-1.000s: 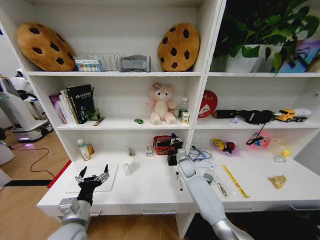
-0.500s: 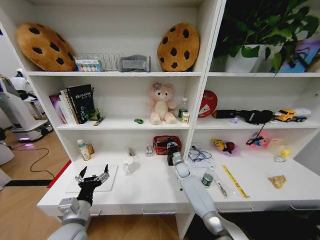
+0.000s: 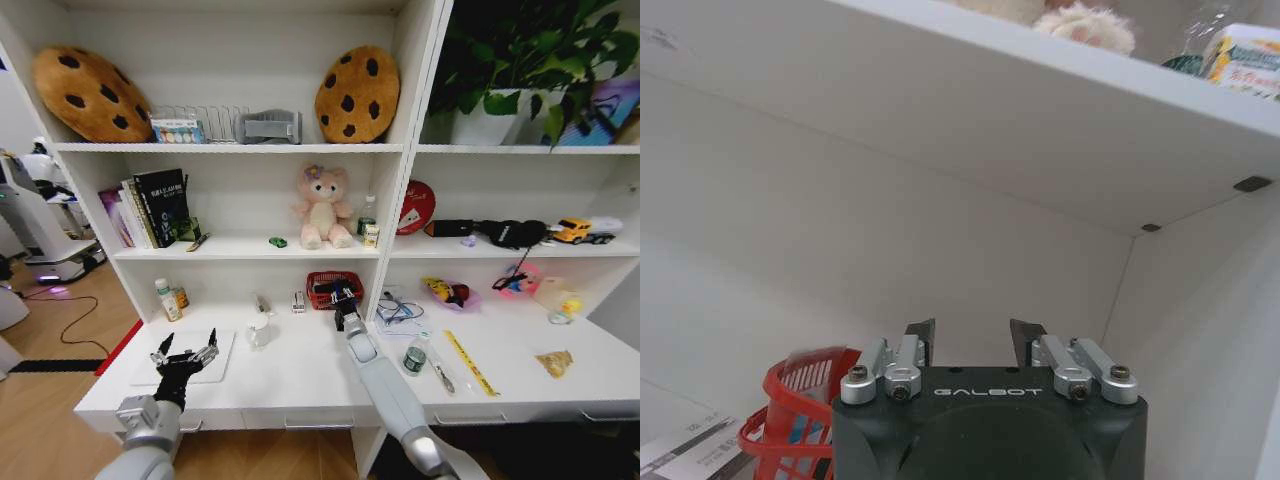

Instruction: Organize the objects on the table.

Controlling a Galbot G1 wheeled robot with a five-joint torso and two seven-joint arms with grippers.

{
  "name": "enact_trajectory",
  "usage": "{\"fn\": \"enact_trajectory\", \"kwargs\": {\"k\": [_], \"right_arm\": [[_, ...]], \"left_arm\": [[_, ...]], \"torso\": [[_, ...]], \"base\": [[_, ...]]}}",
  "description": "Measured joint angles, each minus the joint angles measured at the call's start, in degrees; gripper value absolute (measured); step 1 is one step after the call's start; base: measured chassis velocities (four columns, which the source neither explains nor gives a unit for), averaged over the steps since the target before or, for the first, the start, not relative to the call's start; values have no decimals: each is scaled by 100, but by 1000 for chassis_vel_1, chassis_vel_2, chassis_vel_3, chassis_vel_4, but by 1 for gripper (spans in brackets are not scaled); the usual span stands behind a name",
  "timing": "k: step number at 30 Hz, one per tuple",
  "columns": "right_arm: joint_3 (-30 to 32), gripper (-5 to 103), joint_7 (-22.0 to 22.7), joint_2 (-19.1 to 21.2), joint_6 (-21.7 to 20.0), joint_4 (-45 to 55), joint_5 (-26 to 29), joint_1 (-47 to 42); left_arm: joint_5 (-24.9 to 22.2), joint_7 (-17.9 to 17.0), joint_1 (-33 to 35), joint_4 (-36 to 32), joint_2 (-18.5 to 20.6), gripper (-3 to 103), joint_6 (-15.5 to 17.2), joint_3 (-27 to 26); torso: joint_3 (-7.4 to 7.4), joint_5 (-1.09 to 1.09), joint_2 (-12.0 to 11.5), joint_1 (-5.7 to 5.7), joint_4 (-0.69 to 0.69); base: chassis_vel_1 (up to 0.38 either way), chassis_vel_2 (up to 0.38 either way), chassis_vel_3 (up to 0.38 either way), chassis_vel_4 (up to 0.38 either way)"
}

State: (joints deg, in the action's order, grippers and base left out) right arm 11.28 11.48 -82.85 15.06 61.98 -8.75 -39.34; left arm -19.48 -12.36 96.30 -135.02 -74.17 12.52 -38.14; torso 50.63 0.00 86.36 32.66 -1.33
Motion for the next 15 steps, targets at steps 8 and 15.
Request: {"fn": "enact_trajectory", "kwargs": {"k": [8,15], "right_arm": [[-904,73,1606,658,-1855,2368,1679,-1056],[-1344,94,3486,1045,-3458,4331,3986,-2054]], "left_arm": [[0,0,0,0,0,100,0,1],[0,0,0,0,0,100,0,0]], "torso": [[-1,1,0,0,-2],[-1,0,2,-2,1]], "base": [[0,0,0,0],[0,0,0,0]]}}
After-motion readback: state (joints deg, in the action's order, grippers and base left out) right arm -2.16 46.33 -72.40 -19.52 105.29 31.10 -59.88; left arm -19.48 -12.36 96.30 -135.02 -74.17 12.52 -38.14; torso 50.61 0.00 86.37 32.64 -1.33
